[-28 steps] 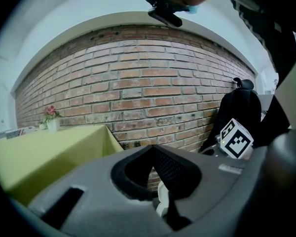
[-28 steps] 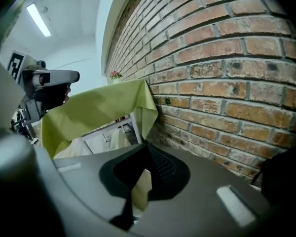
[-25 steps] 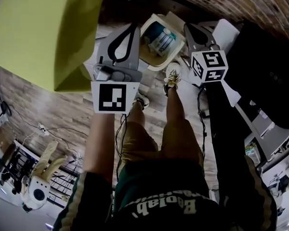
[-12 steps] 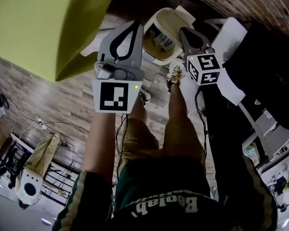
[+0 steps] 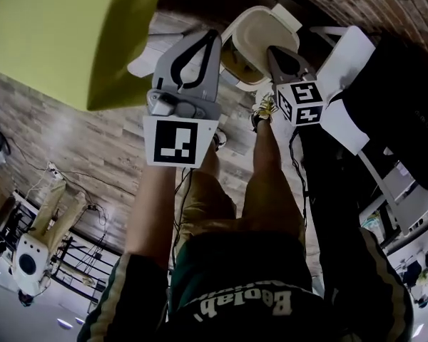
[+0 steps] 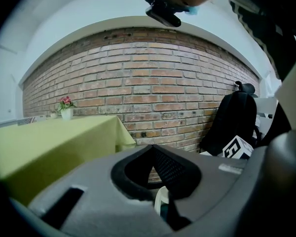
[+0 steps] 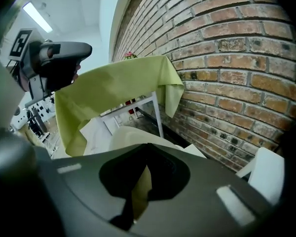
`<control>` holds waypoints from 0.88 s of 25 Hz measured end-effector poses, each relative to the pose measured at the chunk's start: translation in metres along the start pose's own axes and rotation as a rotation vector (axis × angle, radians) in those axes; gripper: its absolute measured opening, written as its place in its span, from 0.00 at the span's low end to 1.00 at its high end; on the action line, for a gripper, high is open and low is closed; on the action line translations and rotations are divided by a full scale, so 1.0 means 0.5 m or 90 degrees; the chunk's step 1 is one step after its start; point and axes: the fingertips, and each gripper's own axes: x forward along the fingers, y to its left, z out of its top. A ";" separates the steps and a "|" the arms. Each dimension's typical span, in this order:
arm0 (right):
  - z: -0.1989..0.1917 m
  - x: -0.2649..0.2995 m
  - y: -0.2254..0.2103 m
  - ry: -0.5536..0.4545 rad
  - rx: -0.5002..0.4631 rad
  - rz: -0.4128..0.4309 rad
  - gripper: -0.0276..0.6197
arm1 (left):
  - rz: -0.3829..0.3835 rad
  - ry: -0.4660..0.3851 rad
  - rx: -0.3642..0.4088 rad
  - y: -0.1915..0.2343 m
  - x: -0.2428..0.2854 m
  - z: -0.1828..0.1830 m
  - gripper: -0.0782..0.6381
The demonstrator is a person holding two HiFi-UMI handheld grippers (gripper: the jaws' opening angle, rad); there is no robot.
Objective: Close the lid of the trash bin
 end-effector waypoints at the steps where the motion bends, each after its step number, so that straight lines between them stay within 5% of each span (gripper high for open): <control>1: -0.009 0.005 0.005 0.004 0.001 0.000 0.06 | 0.000 0.000 -0.004 0.000 -0.003 -0.004 0.12; 22: -0.144 0.096 0.090 0.099 -0.019 0.027 0.06 | 0.005 0.029 -0.017 0.046 -0.082 -0.082 0.12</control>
